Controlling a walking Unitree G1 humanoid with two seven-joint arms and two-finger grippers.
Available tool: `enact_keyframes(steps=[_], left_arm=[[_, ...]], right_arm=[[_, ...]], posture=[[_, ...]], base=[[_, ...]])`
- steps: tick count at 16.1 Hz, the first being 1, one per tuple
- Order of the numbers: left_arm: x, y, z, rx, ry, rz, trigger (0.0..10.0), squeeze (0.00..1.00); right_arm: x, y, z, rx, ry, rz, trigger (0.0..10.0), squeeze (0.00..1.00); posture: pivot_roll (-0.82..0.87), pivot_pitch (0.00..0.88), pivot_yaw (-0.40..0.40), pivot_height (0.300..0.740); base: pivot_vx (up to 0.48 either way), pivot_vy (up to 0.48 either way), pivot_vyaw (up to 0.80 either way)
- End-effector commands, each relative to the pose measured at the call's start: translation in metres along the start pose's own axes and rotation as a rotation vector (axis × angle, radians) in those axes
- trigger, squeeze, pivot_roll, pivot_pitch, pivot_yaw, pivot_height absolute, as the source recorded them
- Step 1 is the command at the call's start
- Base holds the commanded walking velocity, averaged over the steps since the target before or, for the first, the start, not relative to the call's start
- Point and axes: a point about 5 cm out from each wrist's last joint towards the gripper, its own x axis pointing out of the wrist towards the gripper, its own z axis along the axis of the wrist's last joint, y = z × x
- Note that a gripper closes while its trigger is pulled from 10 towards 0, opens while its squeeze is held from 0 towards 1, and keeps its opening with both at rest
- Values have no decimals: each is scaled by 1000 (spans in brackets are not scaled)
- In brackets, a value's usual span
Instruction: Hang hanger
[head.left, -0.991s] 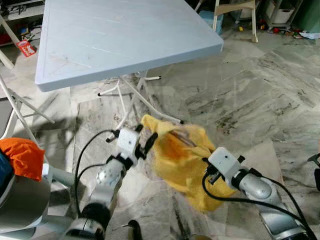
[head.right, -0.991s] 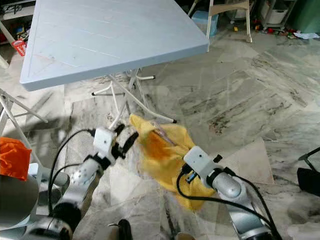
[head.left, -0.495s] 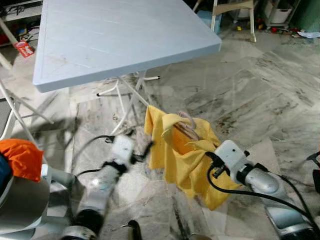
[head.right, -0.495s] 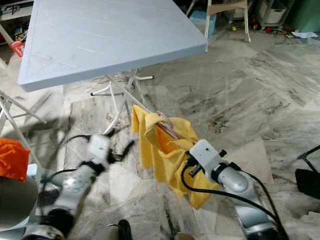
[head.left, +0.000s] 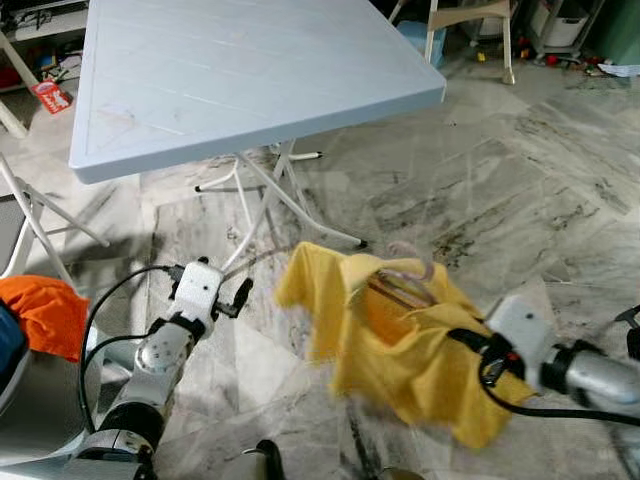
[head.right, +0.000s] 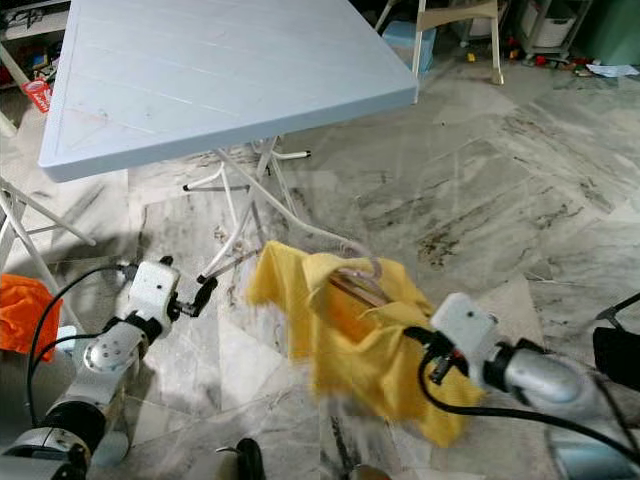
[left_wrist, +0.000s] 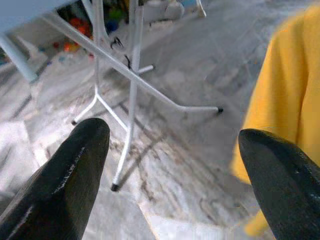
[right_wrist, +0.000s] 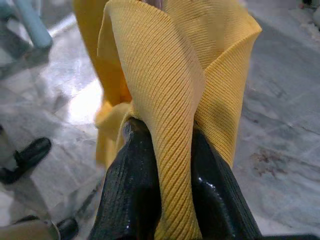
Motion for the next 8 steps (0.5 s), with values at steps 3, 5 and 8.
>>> enact_keyframes(steps=[3, 5, 8], left_arm=[[4, -13, 3, -59, -27, -120, 10000, 1000], [7, -21, 8, -65, -54, -157, 10000, 1000], [10, -23, 14, -54, -87, -150, 10000, 0]], right_arm=[[-12, 2, 23, 8, -91, 83, 10000, 0], [-15, 9, 31, 34, -122, 155, 10000, 0], [-17, 14, 28, 30, -110, 210, 10000, 0]], posture=[[-153, 200, 52, 740], [-153, 200, 52, 740], [-154, 199, 51, 740]], base=[[0, 0, 0], [0, 0, 0], [0, 0, 0]])
